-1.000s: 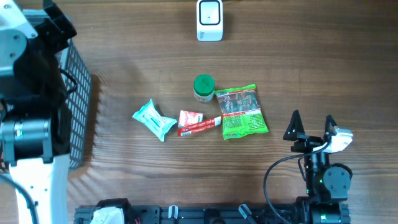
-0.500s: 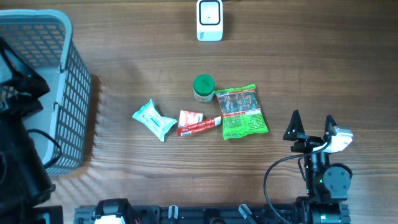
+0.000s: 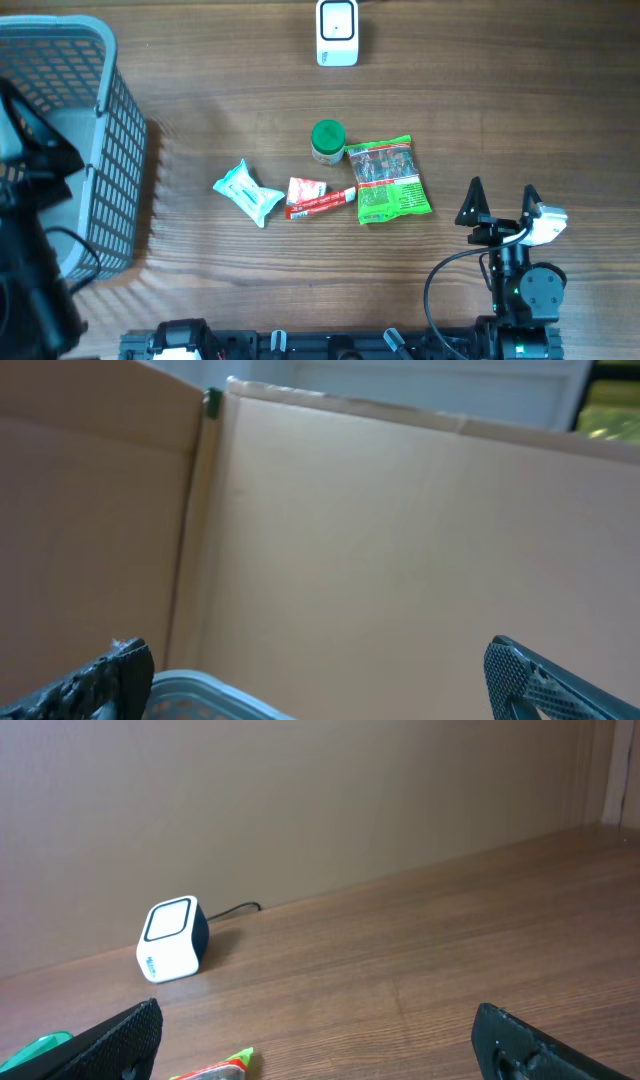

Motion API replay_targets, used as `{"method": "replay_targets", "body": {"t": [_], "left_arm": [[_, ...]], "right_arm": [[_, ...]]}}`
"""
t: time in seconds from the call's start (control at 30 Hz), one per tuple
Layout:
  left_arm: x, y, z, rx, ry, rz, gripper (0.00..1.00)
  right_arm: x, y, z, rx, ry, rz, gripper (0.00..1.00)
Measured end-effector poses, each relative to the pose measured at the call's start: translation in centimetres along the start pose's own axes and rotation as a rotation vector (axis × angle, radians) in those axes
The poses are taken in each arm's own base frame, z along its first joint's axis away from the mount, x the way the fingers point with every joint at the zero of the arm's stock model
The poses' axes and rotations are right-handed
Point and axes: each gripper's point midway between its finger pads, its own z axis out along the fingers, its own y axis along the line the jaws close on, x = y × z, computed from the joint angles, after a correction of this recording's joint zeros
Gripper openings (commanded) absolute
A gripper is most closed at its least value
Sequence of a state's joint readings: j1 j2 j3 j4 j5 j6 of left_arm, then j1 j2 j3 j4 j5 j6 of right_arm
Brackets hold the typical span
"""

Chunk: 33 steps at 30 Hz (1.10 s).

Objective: Scan the item barcode

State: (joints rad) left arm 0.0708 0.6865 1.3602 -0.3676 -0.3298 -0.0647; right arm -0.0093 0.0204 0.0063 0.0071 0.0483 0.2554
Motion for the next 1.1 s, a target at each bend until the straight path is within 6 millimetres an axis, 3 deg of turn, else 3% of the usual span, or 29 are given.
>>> {"method": "replay_targets", "body": {"t": [0.17, 0.3, 0.4, 0.47, 0.6, 0.7, 0.97, 1.03, 1.1], "left_arm": [[-2.9, -1.0, -4.2, 0.132, -0.084, -0.045, 1.0], [-6.7, 0.3, -10.8, 0.18, -0.236, -0.091, 1.0], [-9.9, 2.1, -18.5, 0.225, -0.411, -0.137, 1.0], [-11.0, 3.1, -22.5, 0.252, -0.495, -0.163, 1.0], [-11.7, 4.7, -28.0, 0.281, -0.611, -0.199, 1.0], [-12.0, 4.9, -28.7, 0.283, -0.625, -0.202, 1.0], [-10.3, 4.1, -25.9, 0.284, -0.586, -0.191, 1.0], [-8.5, 4.1, -24.0, 0.254, -0.524, -0.184, 1.0], [-5.2, 3.9, -21.3, 0.223, -0.405, -0.172, 1.0]], "right_arm": [[0.0, 0.0, 0.0, 0.0, 0.0, 0.0, 1.0], [0.0, 0.0, 0.0, 0.0, 0.0, 0.0, 0.99], [0.0, 0.0, 0.0, 0.0, 0.0, 0.0, 1.0], [0.0, 0.0, 0.0, 0.0, 0.0, 0.0, 0.99], [0.0, 0.0, 0.0, 0.0, 0.0, 0.0, 1.0], [0.0, 0.0, 0.0, 0.0, 0.0, 0.0, 1.0], [0.0, 0.0, 0.0, 0.0, 0.0, 0.0, 1.0], [0.0, 0.0, 0.0, -0.001, 0.0, 0.0, 1.0], [0.0, 0.0, 0.0, 0.0, 0.0, 0.0, 1.0]]}}
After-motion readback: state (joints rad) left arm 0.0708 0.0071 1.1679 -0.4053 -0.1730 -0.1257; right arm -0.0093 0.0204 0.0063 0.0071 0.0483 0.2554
